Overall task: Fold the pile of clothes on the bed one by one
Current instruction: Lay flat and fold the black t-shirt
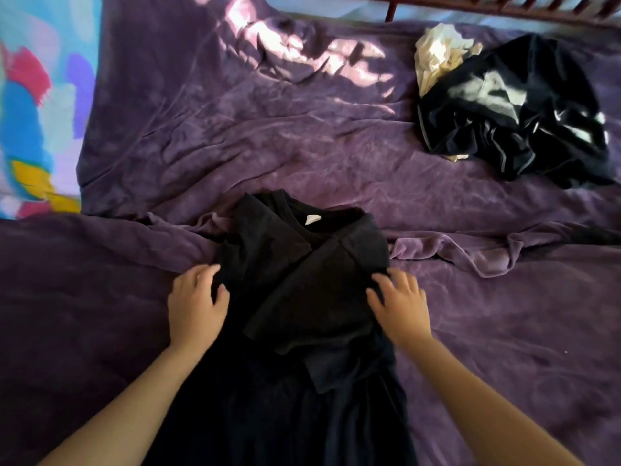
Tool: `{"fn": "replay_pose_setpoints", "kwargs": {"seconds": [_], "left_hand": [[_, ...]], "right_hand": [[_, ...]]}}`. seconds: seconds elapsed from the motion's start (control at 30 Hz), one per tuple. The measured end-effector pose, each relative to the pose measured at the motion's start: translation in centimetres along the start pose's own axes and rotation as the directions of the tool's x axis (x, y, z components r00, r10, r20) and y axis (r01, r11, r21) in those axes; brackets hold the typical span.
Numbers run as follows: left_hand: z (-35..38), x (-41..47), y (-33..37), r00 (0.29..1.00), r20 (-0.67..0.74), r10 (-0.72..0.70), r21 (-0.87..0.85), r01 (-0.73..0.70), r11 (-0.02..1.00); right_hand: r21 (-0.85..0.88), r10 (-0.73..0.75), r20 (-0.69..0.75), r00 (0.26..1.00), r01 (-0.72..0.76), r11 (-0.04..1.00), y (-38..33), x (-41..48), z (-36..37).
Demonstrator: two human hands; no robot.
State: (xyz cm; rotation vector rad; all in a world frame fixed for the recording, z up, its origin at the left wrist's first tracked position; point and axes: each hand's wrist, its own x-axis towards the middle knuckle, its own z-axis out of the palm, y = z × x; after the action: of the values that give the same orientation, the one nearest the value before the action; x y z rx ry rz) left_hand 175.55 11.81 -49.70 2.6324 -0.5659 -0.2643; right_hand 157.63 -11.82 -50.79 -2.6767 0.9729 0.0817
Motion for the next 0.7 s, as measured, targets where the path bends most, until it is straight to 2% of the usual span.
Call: {"fn": "replay_pose_setpoints", "kwargs": {"seconds": [0.1, 0.17, 0.23, 0.33, 0.4, 0.47, 0.53, 0.6, 0.7], "left_hand": [[0.6, 7.5, 1.5, 0.996, 0.033, -0.083, -0.064, 0.085, 0.994], [1.4, 12.0, 2.3, 0.982, 0.136, -0.133, -0.09, 0.146, 0.985], [2.3, 15.2, 2.5, 0.93, 0.274, -0.245, -0.11, 0.283, 0.953], [3.9, 17.1, 2.2, 0.814, 0.407, -0.415, -0.26, 0.539, 0.801], [4.3, 17.0, 2.1, 0.809, 0.373, -0.455, -0.408, 0.583, 0.702], [3.8, 16.8, 1.9, 0.803, 0.353, -0.48, -0.549, 0.593, 0.589], [2.3, 16.5, 1.5, 0.822, 0.354, -0.446, -0.646, 0.56, 0.518], [0.7, 15.8, 1.5, 0.842, 0.374, -0.388, -0.691, 0.532, 0.489], [-1.8, 14.1, 1.9, 0.875, 0.387, -0.29, -0.756, 0.481, 0.443]], "right_hand": [[0.149, 0.185, 0.066, 0.981, -0.193, 0.97, -0.2, 7.2, -0.6], [0.237, 0.305, 0.179, 0.936, -0.342, 0.909, -0.2, 11.4, -0.7], [0.317, 0.414, 0.336, 0.846, -0.516, 0.796, 0.3, 14.0, 0.1], [0.411, 0.454, 0.464, 0.761, -0.639, 0.651, 1.6, 14.3, 1.5], [0.576, 0.491, 0.445, 0.749, -0.66, 0.483, 2.5, 13.4, 1.7], [0.748, 0.525, 0.431, 0.734, -0.616, 0.247, 3.6, 12.5, 0.9], [0.823, 0.51, 0.455, 0.73, -0.563, 0.071, 4.5, 11.4, -0.2], [0.841, 0.46, 0.473, 0.751, -0.54, 0.018, 4.7, 10.3, -1.1], [0.881, 0.373, 0.424, 0.825, -0.471, 0.039, 3.7, 8.7, -2.5]]}}
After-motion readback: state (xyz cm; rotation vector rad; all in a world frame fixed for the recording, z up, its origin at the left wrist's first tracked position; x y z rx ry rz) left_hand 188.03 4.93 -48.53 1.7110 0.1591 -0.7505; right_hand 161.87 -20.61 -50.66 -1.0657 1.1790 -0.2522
